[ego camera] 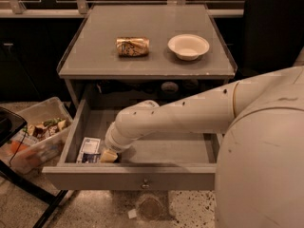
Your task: Pick rxbar blueberry from top drawer and place on counter
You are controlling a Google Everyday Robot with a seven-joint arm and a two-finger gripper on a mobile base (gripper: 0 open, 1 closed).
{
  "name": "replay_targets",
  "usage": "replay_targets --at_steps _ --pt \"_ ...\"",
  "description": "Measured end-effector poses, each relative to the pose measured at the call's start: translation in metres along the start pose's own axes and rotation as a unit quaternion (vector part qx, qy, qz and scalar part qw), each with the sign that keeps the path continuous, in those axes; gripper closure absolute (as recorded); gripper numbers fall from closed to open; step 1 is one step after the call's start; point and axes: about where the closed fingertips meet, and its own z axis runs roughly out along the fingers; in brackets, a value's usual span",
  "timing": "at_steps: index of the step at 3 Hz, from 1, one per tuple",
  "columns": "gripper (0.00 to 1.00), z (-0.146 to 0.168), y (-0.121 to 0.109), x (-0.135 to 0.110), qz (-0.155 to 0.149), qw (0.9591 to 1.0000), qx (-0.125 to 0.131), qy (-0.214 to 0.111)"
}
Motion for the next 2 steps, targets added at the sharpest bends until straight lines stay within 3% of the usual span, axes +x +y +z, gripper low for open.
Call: replay_targets --at_steps 2 --pt "0.00 0.0162 0.0021 0.0023 0.000 1.0000 -0.008 -0.001"
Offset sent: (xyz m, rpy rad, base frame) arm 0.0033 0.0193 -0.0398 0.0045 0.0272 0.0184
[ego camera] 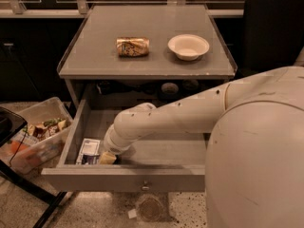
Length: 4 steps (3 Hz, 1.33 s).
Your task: Pick rxbar blueberry from top drawer and place on counter
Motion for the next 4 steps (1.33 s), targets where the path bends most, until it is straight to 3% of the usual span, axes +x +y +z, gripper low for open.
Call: replay_targets --at_steps 1,4 --pt "0.18 0.003 -0.001 0.000 0.001 1.0000 -0.002 0.000" --pt "0.88 -0.008 -0.002 -0.006 0.002 1.0000 -0.001 -0.001"
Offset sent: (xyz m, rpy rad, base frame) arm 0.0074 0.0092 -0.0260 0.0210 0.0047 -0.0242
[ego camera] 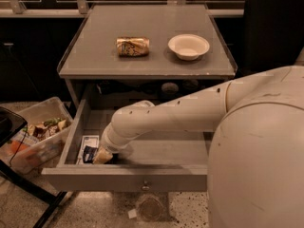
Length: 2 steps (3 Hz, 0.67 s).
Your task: Pick rxbar blueberry from top drawer and place on counter
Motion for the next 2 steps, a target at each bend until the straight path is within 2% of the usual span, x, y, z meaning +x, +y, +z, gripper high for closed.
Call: replay_targets --at_steps 1,2 --pt "1.00 -0.0008 -0.0001 -0.0005 0.000 1.0000 0.000 0.000" --pt "1.00 0.0015 -0.0027 0.0004 0.006 0.9999 0.009 -0.009"
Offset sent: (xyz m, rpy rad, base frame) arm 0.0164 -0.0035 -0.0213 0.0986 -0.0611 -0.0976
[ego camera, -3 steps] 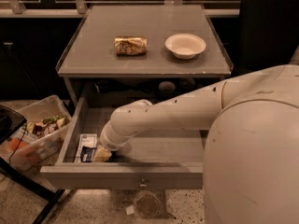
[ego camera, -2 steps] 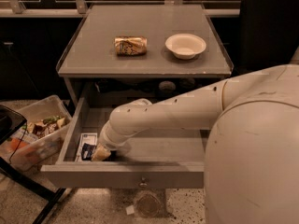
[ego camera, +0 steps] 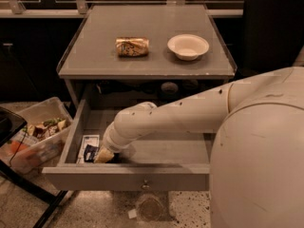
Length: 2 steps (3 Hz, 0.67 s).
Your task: Pick rxbar blueberry from top drawer and place on counter
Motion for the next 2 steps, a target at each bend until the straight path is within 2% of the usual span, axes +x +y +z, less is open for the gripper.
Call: replay_targets --at_steps 1,2 --pt "1.00 -0.002 0.000 0.005 0.003 1.0000 0.006 0.002" --pt "1.00 -0.021 -0.013 0.006 -0.004 0.9988 0.049 -0.001"
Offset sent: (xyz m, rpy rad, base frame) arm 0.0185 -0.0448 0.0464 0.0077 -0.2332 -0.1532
